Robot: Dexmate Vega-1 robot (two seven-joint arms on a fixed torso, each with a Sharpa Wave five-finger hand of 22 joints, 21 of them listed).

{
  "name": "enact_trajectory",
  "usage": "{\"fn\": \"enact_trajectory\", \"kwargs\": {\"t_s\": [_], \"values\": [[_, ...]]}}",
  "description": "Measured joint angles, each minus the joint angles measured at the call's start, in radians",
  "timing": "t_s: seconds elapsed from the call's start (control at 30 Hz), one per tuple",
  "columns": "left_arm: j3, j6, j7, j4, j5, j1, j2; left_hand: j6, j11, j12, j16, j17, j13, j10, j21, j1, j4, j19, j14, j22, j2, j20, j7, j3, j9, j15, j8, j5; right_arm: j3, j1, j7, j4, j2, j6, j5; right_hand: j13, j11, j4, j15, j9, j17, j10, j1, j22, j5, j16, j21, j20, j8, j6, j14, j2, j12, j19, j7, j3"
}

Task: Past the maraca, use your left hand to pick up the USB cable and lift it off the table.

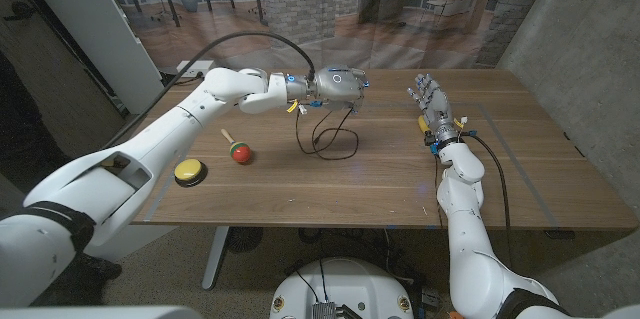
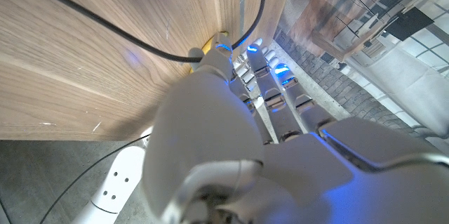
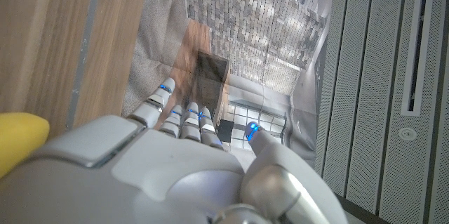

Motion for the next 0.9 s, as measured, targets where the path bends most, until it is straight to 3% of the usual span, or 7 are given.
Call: {"fn": "enact_trajectory", "kwargs": {"t_s": [0.9], "values": [[-0.052,0.091,0.096,-0.075,0.013,0.052,-0.002,0.008,-0.001,0.005,0.011,0.033,0.000,0.001,0.013,0.008,0.000,0.000,0.011,-0.002,-0.002,0.000,-0.003,0.000,0.000,0.000,0.000,0.000,-0.006,-0.042,0.001,-0.069,0.021,-0.010,0.002,0.000,0.000,-0.004,0.000,0.000,0.000,0.000,0.000,0.000,0.000,0.000,0.000,0.000,0.000,0.000,0.000,0.000,0.000,0.000,0.000,0.004]]}}
